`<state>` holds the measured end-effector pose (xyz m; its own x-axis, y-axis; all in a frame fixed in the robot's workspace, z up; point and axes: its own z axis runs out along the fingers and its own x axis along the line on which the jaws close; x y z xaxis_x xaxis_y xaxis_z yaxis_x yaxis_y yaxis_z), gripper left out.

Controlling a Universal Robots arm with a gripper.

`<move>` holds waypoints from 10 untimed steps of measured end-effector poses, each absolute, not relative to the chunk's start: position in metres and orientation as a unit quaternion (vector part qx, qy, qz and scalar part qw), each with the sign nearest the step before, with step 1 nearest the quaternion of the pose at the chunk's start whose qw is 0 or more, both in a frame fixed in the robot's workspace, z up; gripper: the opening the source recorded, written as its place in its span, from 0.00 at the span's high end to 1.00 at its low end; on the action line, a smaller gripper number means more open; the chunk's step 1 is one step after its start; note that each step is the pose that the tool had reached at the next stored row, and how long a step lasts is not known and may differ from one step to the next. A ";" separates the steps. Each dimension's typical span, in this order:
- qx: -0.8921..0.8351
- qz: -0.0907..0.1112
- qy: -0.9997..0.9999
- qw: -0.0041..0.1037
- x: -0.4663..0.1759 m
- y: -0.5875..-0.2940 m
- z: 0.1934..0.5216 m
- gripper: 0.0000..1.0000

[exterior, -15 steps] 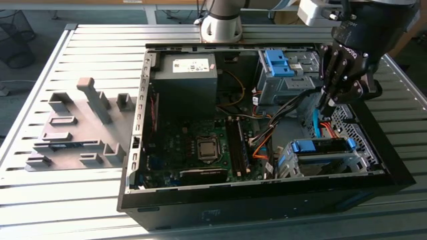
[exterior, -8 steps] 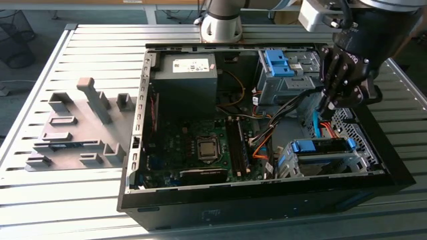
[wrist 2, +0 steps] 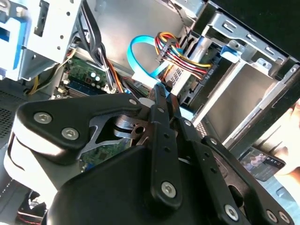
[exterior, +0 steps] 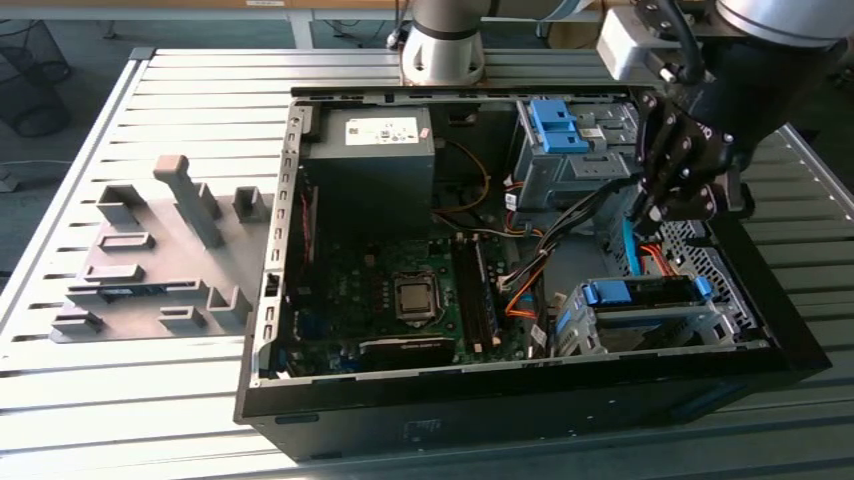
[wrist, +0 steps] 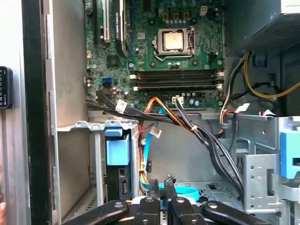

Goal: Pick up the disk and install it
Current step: 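Insert the second disk wire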

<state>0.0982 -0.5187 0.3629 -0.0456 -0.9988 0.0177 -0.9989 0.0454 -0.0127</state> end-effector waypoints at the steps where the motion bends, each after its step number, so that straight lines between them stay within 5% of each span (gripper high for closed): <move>1: 0.691 0.010 -0.723 0.002 0.098 -0.520 0.362 0.84; 10: 0.691 0.002 -0.723 -0.007 0.098 -0.539 0.358 0.84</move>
<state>0.0983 -0.5390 0.3579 -0.0455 -0.9989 -0.0073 -0.9989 0.0456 -0.0119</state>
